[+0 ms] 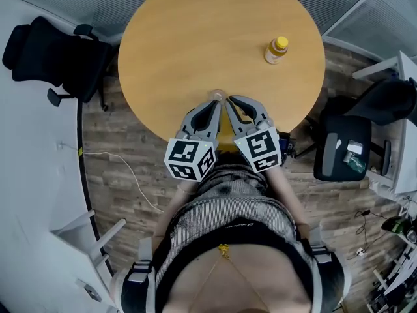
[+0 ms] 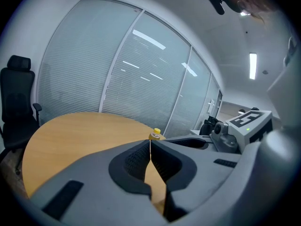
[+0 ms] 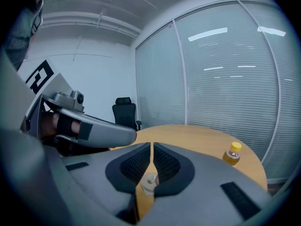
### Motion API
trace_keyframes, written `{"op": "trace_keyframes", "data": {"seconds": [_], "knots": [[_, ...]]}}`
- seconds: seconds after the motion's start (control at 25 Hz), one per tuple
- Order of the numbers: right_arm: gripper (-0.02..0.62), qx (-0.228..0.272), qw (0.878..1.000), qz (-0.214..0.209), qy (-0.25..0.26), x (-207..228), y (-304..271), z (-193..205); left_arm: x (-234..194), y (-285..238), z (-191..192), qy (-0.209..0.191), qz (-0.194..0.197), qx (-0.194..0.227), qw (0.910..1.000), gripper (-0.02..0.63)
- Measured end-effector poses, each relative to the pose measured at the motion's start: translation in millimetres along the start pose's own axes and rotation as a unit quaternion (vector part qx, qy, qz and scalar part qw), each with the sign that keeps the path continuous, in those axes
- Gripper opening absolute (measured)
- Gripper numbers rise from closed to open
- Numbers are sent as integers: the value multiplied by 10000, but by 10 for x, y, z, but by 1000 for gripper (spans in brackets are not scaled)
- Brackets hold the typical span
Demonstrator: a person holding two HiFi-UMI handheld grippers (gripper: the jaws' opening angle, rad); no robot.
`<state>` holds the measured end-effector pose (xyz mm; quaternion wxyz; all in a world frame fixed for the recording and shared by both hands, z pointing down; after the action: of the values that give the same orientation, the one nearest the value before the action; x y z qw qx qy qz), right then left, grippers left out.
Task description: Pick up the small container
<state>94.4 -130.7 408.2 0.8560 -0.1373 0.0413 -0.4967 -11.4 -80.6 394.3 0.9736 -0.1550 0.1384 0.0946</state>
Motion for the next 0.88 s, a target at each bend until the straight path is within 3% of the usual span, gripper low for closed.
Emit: {"op": "trace_keyframes", "data": {"seconds": [0.88], "knots": [[34, -121, 9973, 700, -204, -271, -484, -125, -698, -35, -222, -112, 644, -266, 9975, 25]]}}
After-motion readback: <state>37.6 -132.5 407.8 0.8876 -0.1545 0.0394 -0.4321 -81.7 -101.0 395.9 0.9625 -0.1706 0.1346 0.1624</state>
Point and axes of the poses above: the fingertips, and each gripper's own axes: y backward along the fingers, x to its right, z out of its underside, the point moved 8 cm from there along y, backward along the fingers, and after that the axes turned 6 degrees about x, right-handed, at the moved point
